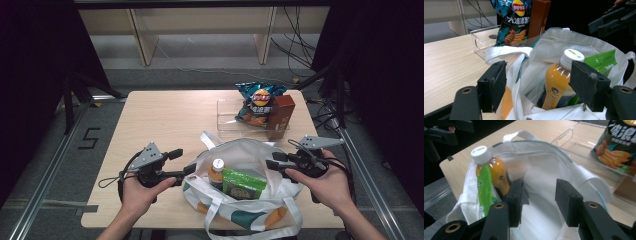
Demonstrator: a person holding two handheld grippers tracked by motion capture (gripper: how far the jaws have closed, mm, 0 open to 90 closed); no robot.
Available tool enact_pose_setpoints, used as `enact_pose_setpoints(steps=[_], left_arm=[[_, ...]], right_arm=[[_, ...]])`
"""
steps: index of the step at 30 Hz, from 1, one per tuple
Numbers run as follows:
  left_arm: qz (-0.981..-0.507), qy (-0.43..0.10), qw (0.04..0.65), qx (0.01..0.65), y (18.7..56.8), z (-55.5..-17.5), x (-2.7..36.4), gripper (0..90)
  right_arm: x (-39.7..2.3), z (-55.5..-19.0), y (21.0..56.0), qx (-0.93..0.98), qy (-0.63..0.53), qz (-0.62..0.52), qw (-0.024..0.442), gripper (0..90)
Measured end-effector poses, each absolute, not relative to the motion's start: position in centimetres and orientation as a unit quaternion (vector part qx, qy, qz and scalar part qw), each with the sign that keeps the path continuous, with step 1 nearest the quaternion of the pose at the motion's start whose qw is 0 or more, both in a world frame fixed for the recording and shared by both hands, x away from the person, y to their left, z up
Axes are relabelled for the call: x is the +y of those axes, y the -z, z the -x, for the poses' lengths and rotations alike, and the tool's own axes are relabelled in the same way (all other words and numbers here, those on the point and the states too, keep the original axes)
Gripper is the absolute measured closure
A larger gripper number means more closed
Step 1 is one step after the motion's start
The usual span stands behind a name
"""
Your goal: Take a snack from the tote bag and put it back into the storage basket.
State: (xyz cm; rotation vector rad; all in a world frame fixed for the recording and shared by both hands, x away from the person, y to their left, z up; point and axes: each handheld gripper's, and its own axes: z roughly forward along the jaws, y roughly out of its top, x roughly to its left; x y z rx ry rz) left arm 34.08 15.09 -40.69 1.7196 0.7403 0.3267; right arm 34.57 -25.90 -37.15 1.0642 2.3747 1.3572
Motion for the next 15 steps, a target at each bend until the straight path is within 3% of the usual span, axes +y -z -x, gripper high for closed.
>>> enact_pose_setpoints(steps=[13,15], left_arm=[[-0.736,-0.138,0.584,0.313,40.75,-34.19,15.03,28.9],[-0.736,-0.139,0.582,0.316,40.73,-34.15,15.02,28.9]], right_arm=[[-25.35,-33.81,37.34,0.807,-0.464,-0.354,0.084,57.5],[-25.08,-33.46,37.44,0.804,-0.471,-0.356,0.065,56.9]])
